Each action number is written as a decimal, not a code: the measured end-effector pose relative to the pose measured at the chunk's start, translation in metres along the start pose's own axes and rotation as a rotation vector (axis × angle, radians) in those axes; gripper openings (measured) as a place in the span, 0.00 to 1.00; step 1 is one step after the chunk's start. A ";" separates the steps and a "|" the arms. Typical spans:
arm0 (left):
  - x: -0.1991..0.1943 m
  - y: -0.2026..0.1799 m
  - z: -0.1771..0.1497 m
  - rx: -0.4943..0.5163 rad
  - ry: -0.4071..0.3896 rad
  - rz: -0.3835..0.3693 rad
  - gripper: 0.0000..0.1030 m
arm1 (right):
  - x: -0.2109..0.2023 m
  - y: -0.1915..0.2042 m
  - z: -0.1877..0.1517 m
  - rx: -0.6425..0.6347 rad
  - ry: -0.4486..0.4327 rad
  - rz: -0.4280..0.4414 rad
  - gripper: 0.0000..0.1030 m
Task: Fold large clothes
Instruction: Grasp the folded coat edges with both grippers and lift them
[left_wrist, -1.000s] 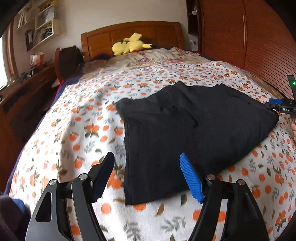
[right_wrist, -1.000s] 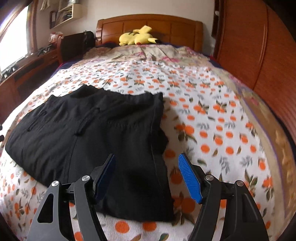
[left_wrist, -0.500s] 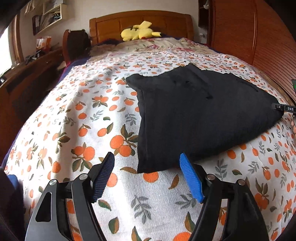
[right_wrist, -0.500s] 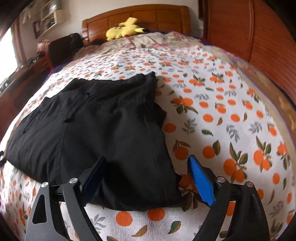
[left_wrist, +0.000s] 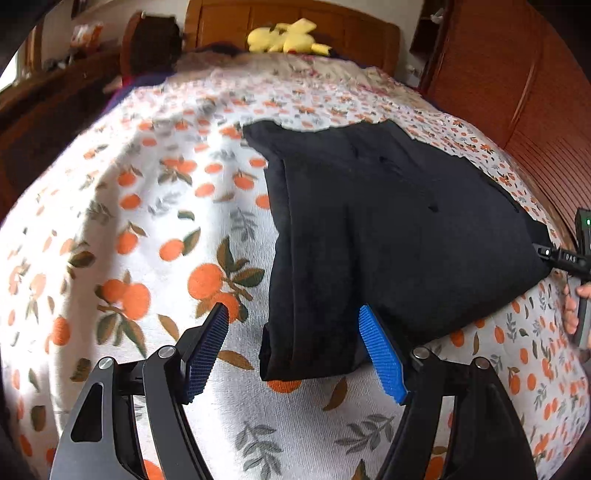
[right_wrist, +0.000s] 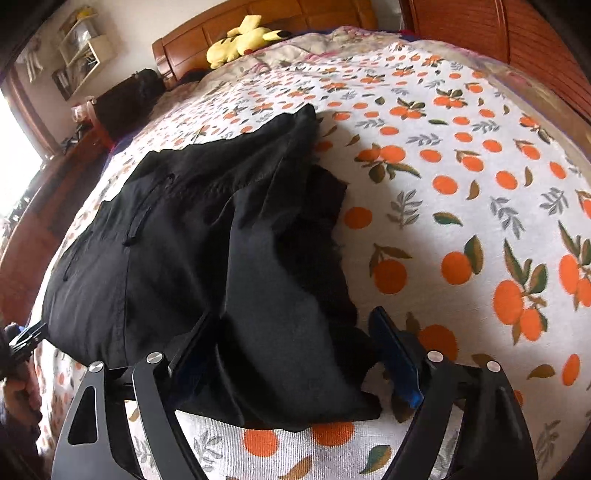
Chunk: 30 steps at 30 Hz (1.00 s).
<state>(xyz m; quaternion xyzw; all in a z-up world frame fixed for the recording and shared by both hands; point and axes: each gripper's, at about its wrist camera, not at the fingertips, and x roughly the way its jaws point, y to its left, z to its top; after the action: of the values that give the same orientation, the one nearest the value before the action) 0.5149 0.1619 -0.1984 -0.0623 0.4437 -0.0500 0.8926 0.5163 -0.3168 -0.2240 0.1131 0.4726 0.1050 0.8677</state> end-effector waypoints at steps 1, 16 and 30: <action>0.002 0.001 0.000 -0.014 0.007 -0.008 0.73 | 0.001 0.001 0.001 0.000 0.004 0.013 0.67; -0.058 -0.052 0.055 0.076 -0.132 -0.018 0.08 | -0.069 0.095 0.054 -0.210 -0.246 -0.049 0.09; -0.209 -0.124 0.083 0.191 -0.358 0.028 0.07 | -0.207 0.167 0.054 -0.344 -0.451 -0.018 0.08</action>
<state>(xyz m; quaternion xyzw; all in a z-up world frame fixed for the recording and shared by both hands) 0.4508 0.0754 0.0346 0.0210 0.2718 -0.0675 0.9598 0.4395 -0.2229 0.0190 -0.0198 0.2439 0.1481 0.9582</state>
